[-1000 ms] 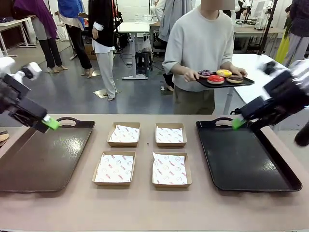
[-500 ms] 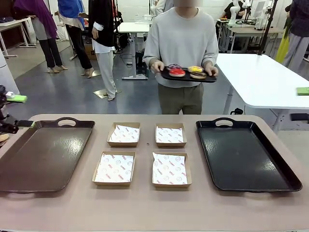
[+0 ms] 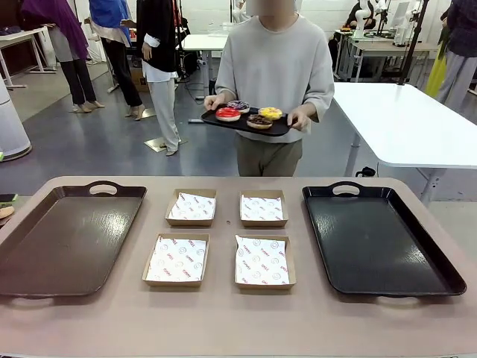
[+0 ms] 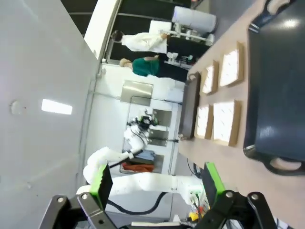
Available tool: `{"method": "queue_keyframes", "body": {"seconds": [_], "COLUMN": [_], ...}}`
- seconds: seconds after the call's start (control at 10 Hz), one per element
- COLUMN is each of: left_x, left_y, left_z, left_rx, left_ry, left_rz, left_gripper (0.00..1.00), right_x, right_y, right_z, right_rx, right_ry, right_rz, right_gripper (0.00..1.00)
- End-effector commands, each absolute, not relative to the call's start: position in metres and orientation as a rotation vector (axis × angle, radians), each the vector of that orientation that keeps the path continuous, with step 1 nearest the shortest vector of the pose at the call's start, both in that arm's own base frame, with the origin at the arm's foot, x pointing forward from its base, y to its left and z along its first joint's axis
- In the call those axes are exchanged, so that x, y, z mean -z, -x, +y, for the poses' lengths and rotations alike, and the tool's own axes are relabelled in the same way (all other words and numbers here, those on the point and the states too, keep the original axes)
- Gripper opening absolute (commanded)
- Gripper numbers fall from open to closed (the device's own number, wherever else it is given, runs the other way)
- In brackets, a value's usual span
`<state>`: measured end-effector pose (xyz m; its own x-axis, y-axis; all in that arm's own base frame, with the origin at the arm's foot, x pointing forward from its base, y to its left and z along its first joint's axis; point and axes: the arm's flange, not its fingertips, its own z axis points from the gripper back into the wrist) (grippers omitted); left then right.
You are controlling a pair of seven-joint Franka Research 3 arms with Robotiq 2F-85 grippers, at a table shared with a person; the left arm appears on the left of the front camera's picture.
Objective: Individually package the donuts and arrange them on the tray.
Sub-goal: Pick up one Paper togo box.
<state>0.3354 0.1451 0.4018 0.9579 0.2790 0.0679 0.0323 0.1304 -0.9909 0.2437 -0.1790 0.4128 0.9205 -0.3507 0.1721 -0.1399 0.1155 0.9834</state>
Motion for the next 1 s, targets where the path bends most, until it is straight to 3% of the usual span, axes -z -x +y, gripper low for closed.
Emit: {"method": "queue_keyframes", "body": {"seconds": [0.0,0.3,0.4,0.9], "left_x": [-0.414,-0.421,-0.413,-0.413], "left_y": [-0.329,-0.330,-0.332,-0.332], "left_z": [0.143,0.136,0.145,0.145], "left_rx": [-0.193,-0.177,-0.189,-0.189], "left_ry": [1.377,1.291,1.372,1.372], "left_rz": [-0.230,-0.201,-0.239,-0.239], "left_gripper": [1.00,1.00,1.00,1.00], "right_x": [-0.415,-0.425,-0.417,-0.417], "right_y": [-0.224,-0.226,-0.237,-0.237], "right_z": [-0.152,-0.143,-0.167,-0.167], "right_rx": [0.097,0.054,0.104,0.104], "right_ry": [-1.361,-1.325,-1.351,-1.351], "right_rz": [-0.333,-0.311,-0.312,-0.312], "right_gripper": [1.00,1.00,1.00,1.00]}}
